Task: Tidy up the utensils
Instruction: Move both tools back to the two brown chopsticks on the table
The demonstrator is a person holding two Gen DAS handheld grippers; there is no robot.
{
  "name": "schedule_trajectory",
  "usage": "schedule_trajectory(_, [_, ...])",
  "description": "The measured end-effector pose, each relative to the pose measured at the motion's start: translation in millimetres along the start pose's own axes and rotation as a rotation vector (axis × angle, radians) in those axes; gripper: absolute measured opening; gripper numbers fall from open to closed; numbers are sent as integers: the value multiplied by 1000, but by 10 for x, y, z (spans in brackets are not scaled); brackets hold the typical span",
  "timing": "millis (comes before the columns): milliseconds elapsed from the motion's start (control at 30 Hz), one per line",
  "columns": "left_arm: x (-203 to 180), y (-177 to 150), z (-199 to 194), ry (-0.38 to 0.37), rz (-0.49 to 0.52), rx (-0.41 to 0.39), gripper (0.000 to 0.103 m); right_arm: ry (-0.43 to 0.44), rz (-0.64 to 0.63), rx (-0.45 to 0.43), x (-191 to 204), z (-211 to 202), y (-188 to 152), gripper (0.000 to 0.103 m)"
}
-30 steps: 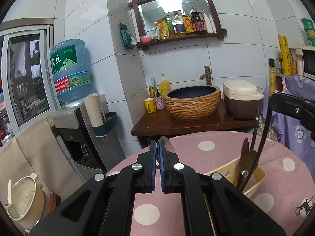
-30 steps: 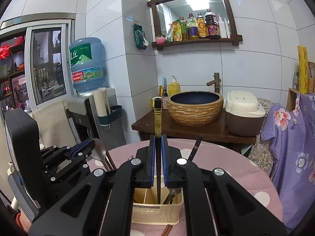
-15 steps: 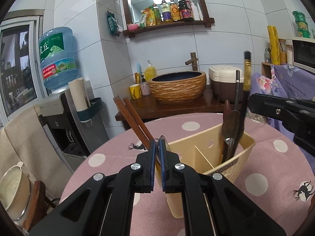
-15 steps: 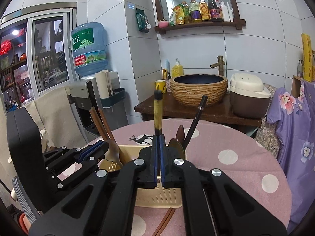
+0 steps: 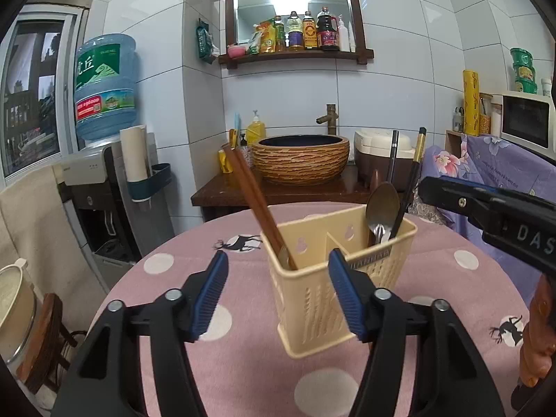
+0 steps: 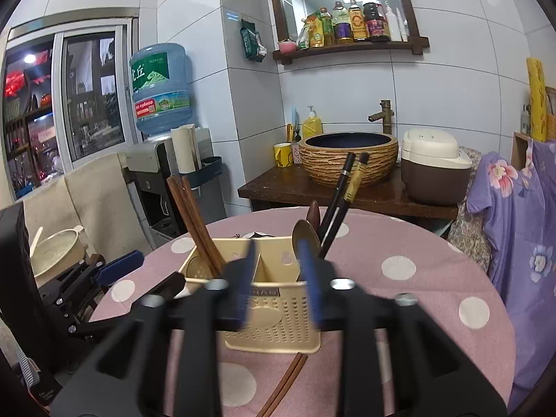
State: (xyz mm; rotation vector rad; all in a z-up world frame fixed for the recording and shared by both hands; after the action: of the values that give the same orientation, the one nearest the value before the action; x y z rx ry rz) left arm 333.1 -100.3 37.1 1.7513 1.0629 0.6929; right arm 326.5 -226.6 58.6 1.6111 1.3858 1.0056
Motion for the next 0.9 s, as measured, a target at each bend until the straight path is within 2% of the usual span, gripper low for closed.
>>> schedule_trajectory(67, [15,-90,-115,28,4,3,71,-14,5,11,-29,-60,-68,47])
schedule_trajectory(167, [55,-228,-265,19,-37,11,77,-51,-8,42,-62,-135,-227,47])
schedule_trajectory(267, [80,-386,-390,2,-86,30,79,-83,-25,81,-97,-193,-420,47])
schedule_trajectory(433, [132,-638,-539,21,-135,57,80,-138,-72,166,-111,-239,-827,47])
schedule_trajectory(700, [267,-1078,-673,56,-246,119,80,-129,-81,326,-30,-259,-1493,48])
schedule_trajectory(900, [261,-1192,-721,47,-275,130,80,-90,-46,422,138,-229,-1856,48])
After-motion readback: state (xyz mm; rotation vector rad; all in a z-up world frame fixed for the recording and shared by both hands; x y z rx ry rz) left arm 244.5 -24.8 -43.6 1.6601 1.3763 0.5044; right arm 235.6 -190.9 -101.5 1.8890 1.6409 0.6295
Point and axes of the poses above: each gripper's, at about its wrist camera, not at the fingertips, and z roughly the way its jaws point, x to its left, y to its top, the point moved 8 cm from there along z, roughly the way its jaws point, and after that the axes turned 12 degrees about -y, right-handed, at the moved point
